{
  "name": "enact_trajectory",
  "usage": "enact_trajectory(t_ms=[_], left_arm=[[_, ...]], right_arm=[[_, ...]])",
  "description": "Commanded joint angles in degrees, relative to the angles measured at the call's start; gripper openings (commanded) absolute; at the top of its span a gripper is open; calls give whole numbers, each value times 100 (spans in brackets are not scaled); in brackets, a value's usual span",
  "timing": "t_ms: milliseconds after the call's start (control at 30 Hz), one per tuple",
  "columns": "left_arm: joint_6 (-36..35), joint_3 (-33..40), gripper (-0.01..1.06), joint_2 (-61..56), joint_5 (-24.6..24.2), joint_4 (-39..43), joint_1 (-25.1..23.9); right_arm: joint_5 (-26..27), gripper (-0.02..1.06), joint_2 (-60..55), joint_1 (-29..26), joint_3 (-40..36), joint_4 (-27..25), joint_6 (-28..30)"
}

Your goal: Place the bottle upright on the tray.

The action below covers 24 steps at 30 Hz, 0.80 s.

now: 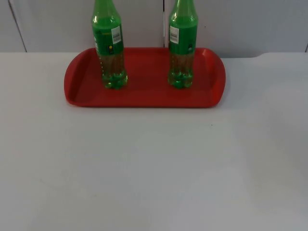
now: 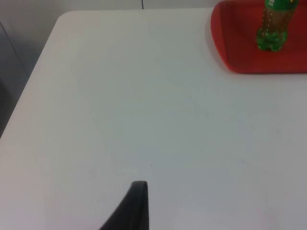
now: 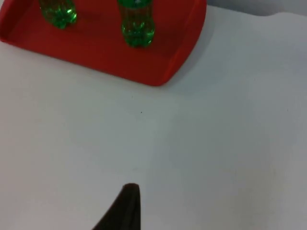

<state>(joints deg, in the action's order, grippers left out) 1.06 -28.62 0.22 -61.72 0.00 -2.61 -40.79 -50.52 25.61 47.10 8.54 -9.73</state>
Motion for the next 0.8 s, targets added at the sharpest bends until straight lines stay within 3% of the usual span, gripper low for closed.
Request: enact_trajectory(t_ms=[0, 767], left_arm=[[15, 26, 105, -22, 1, -32, -18], [15, 26, 105, -22, 1, -32, -18]], right_arm=[[-124, 105, 399, 39, -136, -5, 35], [-1279, 105, 3133, 39, -525, -176, 35]])
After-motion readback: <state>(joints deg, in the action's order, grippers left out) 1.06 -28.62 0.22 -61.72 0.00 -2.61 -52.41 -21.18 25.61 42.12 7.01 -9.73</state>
